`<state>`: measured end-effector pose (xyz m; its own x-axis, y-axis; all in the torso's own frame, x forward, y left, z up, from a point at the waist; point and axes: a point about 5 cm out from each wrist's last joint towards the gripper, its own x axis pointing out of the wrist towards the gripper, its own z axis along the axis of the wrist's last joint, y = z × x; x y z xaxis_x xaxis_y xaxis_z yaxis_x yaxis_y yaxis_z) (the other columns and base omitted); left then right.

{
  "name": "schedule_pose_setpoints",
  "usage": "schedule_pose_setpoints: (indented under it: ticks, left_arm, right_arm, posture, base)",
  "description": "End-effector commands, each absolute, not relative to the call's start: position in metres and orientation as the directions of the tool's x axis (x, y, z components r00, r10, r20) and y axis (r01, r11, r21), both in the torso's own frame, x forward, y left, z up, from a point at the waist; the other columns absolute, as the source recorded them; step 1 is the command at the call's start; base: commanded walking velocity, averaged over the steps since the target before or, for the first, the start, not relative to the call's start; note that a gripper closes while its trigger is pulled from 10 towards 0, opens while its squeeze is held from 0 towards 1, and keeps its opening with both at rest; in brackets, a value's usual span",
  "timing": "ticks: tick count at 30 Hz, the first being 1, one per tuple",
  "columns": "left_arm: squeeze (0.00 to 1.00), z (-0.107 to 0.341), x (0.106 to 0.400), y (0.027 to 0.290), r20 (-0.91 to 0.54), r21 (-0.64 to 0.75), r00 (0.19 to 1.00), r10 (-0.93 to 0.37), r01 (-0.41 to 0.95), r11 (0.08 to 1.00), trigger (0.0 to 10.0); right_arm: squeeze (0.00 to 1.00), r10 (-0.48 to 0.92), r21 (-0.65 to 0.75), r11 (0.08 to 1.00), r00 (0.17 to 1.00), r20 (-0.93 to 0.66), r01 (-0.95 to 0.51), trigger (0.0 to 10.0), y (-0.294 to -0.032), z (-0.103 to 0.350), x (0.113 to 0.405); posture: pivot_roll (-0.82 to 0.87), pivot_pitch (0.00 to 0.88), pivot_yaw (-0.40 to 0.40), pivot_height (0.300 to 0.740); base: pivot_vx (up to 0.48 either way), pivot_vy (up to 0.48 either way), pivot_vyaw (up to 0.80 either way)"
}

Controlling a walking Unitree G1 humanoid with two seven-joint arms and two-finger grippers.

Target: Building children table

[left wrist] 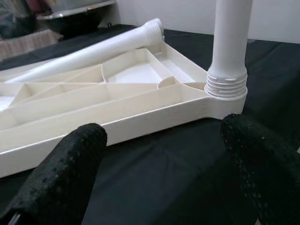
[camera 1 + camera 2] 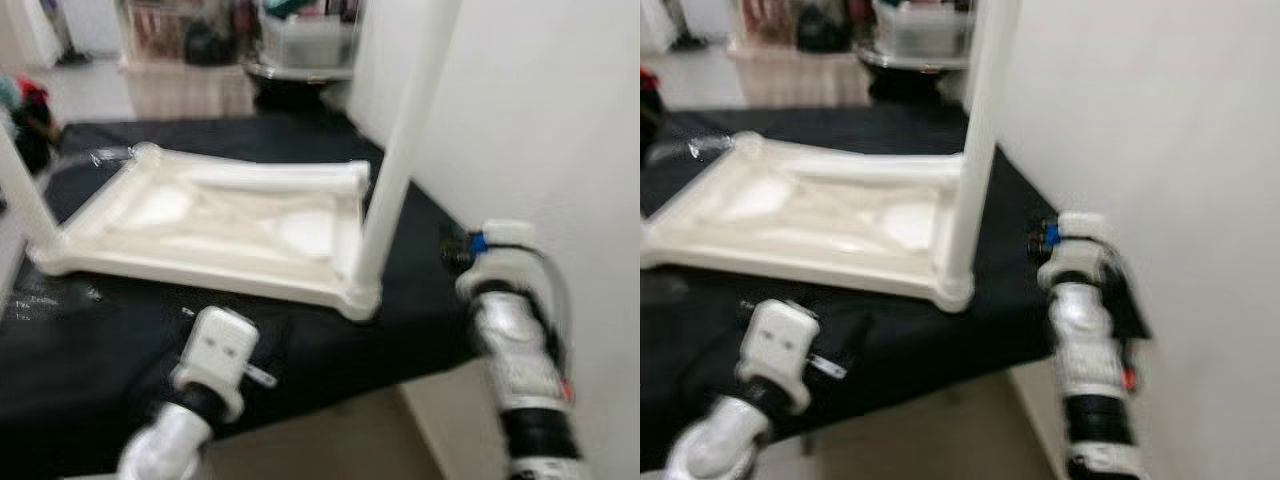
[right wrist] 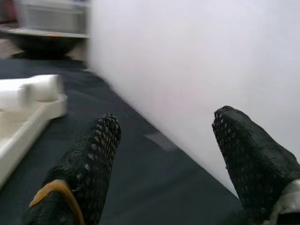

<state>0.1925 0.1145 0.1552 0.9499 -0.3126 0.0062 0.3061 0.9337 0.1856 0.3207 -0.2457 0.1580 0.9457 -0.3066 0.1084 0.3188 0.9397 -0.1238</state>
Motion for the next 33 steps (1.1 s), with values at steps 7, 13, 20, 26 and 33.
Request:
schedule_pose_setpoints:
  ticks: [7, 13, 20, 26, 33]
  left_arm:
    - [0.00, 0.153, 0.192, 0.113, -0.013, 0.195, 0.948, -0.318, 0.314, 0.929, 10.0]
    - [0.00, 0.152, 0.193, 0.113, -0.016, 0.198, 0.948, -0.318, 0.315, 0.928, 10.0]
    - [0.00, 0.150, 0.192, 0.112, -0.024, 0.192, 0.944, -0.330, 0.329, 0.925, 10.0]
    - [0.00, 0.148, 0.190, 0.113, -0.039, 0.184, 0.937, -0.348, 0.349, 0.919, 10.0]
    - [0.00, 0.146, 0.188, 0.111, -0.047, 0.176, 0.931, -0.362, 0.364, 0.915, 10.0]
  right_arm:
    - [0.00, -0.279, -0.077, 0.956, 0.959, 0.057, 0.283, 10.0, -0.237, 0.145, 0.317]
    - [0.00, -0.191, -0.039, 0.980, 0.981, 0.045, 0.193, 10.0, -0.228, 0.144, 0.319]
    - [0.00, -0.106, -0.029, 0.994, 0.994, -0.025, 0.105, 10.0, -0.242, 0.126, 0.318]
    - [0.06, 0.004, -0.005, 1.000, 0.997, -0.083, -0.004, 10.0, -0.281, 0.124, 0.313]
    - [1.00, 0.119, 0.037, 0.993, 0.987, -0.108, -0.116, 10.0, -0.307, 0.135, 0.308]
  posture:
    - [0.05, 0.040, -0.068, 0.740]
    - [0.06, 0.039, -0.071, 0.740]
    - [0.06, 0.044, -0.069, 0.740]
    - [0.06, 0.053, -0.062, 0.740]
    - [0.06, 0.056, -0.053, 0.740]
  base:
    - [0.000, 0.000, 0.00]
    - [0.000, 0.000, 0.00]
    - [0.000, 0.000, 0.00]
    - [0.000, 0.000, 0.00]
    - [0.000, 0.000, 0.00]
